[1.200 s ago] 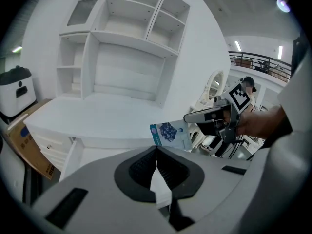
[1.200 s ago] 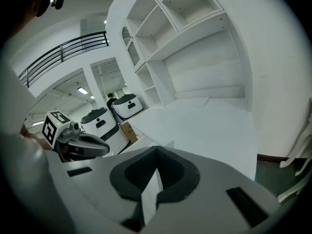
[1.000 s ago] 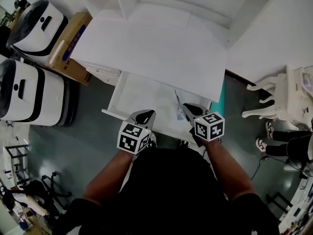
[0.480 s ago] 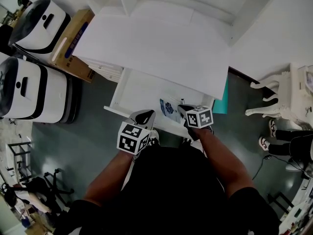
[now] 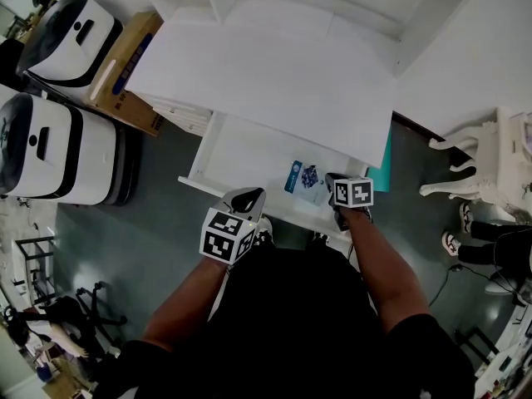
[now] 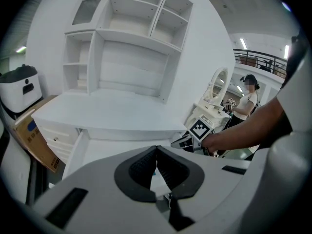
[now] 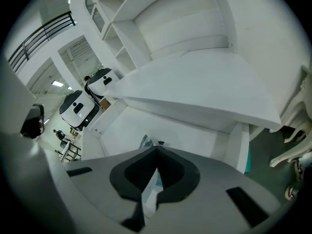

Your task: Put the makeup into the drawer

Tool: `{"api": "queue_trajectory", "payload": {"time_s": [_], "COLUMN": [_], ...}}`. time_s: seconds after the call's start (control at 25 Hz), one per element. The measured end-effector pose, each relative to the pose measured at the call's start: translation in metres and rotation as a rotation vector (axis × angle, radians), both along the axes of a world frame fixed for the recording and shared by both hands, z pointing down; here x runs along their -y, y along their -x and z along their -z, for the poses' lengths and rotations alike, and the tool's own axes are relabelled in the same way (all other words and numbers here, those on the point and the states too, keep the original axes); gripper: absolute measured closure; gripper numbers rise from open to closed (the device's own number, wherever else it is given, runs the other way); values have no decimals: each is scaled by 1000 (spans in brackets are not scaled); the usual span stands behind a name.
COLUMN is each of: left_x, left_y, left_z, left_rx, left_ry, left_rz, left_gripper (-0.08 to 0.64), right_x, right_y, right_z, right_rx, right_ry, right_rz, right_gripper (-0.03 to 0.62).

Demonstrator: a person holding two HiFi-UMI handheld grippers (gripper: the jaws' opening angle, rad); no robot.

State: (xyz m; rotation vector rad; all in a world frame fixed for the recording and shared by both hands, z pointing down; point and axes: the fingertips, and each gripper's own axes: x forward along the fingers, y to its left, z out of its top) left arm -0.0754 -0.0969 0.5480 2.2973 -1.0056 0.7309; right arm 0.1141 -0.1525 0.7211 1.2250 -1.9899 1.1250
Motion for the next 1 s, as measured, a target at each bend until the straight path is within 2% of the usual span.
{"api": "queue_trajectory", "payload": {"time_s": [0.6, 0.84, 1.0], "left_x": [-4, -1, 1], "left_y": [9, 10, 10], "left_z": [-2, -3, 1], "left_rx": [-14, -30, -45], "left_ry": [10, 4, -7], "left_rz": [-5, -26, -51], "left_gripper": [549, 549, 549], "right_x": [0, -8, -13], "right_y": [-7, -6, -2], "right_z": [-6, 12, 41], "right_rx": [-86, -105, -80], "right_ry": [2, -49, -108], "right_rz": [-54, -53, -70], "right_gripper": [563, 563, 563]}}
